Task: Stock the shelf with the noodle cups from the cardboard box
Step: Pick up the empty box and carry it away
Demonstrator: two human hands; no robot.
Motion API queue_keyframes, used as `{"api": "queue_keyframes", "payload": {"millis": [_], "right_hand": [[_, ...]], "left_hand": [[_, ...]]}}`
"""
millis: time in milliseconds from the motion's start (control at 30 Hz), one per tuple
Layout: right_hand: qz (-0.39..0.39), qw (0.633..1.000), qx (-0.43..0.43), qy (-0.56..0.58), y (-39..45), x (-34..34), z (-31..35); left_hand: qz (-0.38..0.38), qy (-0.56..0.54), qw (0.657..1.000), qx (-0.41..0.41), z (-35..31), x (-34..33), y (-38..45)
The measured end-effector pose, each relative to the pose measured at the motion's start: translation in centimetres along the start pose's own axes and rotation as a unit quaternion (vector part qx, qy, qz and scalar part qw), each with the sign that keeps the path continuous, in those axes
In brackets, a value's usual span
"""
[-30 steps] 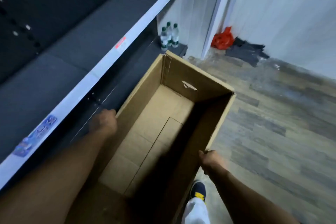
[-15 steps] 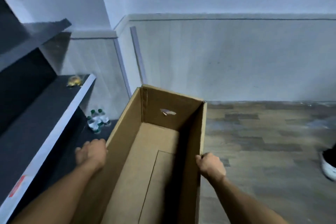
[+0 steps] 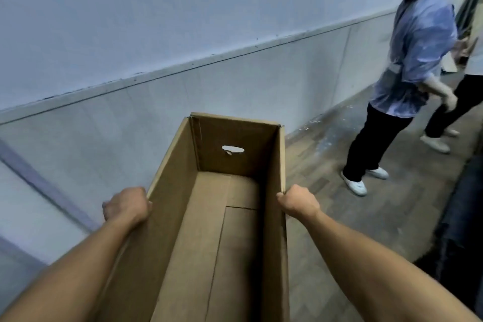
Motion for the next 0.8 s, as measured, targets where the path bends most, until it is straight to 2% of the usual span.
{"api": "queue_keyframes", "payload": {"millis": [300, 533, 800], "right_hand": [[-0.061, 0.99, -0.122, 0.022, 12.3, 5.1, -7.8], [-0.048, 0.984, -0.167, 0.043, 26.8, 9.1, -12.0], [-0.049, 0.974, -0.198, 0.094, 41.3, 13.9, -14.6]], "left_hand": [[-0.05, 0.004, 0.989, -0.139, -23.7, 5.6, 10.9], [-0.048, 0.005, 0.985, -0.168, -40.3, 8.8, 19.9], [-0.083, -0.007, 0.973, -0.214, -57.5, 12.2, 29.5]]}}
Point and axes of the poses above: each hand's wrist, its own y-axis towards the middle knuckle, its own x-axis out of the back of the hand, z = x × y, the point moved 10 cm from there along y, towards the middle knuckle, and after that the axes turned 15 degrees about x, right-handed, at the moved point
